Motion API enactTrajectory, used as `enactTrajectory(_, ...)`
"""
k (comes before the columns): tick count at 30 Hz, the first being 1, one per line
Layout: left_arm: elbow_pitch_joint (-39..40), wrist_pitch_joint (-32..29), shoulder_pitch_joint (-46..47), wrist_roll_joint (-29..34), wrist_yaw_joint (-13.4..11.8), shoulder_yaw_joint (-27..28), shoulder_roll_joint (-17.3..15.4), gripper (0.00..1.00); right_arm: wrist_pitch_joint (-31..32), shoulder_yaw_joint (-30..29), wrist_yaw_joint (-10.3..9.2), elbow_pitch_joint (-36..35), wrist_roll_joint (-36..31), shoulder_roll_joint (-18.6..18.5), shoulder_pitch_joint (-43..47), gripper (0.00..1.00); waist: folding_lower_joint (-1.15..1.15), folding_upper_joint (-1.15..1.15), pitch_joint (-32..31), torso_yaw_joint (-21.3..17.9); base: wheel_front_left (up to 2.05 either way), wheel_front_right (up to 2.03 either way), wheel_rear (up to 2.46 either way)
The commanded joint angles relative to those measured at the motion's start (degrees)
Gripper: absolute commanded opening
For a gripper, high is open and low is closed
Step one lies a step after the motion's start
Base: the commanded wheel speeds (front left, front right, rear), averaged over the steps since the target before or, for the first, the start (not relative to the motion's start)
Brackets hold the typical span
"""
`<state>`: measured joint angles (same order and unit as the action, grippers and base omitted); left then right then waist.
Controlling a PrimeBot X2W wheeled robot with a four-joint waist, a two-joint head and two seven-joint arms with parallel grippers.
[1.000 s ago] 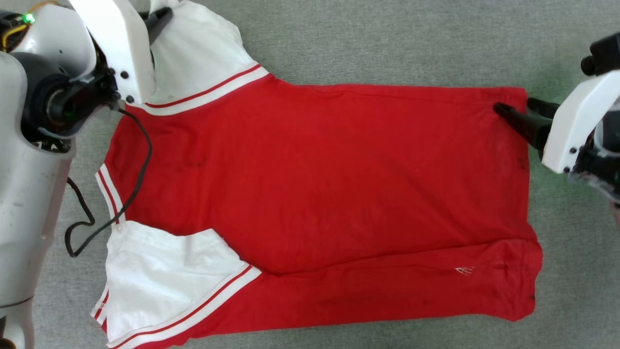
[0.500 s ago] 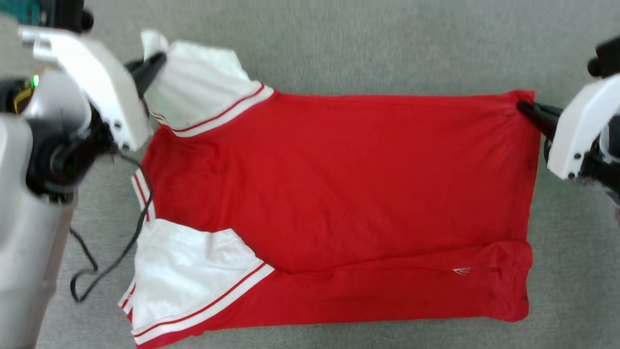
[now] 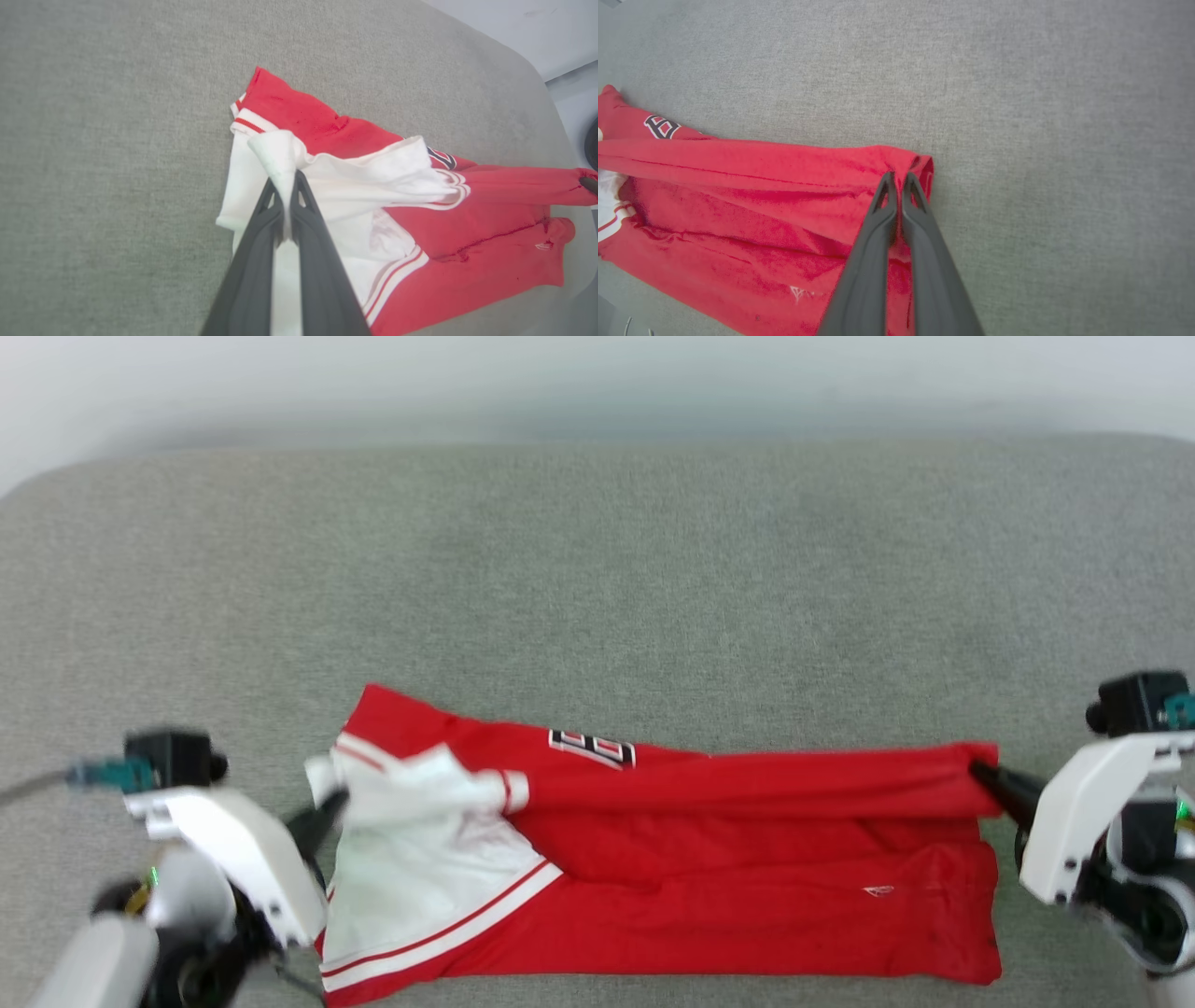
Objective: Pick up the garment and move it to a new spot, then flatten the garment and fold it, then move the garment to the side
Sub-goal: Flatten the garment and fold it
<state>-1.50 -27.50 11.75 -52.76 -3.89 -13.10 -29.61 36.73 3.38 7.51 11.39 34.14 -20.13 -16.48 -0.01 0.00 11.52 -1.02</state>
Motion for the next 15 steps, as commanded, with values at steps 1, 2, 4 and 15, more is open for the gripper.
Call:
enactTrajectory(1, -0.24, 0.75, -2.97, -0.71, -0.54, 0.24, 0.65, 0.0, -0.65, -0.83, -0.04, 0.15, 0.06, 0.53, 2.27, 0.0, 0.01, 0.0, -1.59, 0.67, 0.0, 0.0, 0.0)
enactTrajectory(2, -0.61, 1.08, -4.75, -0.99, -0.74, 0.21, 0.85, 0.0, -0.79, -1.03, -0.04, 0.3, -0.11, 0.98, 3.57, 0.0, 0.01, 0.0, -1.89, 0.67, 0.0, 0.0, 0.0)
enactTrajectory(4, -1.64, 1.52, -7.81, -1.55, -0.99, -0.29, 1.81, 0.0, -1.66, -1.26, -0.04, 0.6, -0.3, 1.63, 5.63, 0.0, 0.01, 0.0, -2.48, 0.69, 0.0, 0.0, 0.0)
enactTrajectory(15, -6.99, 9.07, -10.2, 0.33, 1.23, -2.93, 7.43, 1.0, -8.72, -1.78, -0.04, 4.62, 0.2, 5.65, 12.47, 1.0, 0.01, 0.0, -3.46, 0.22, 0.0, 0.0, 0.0)
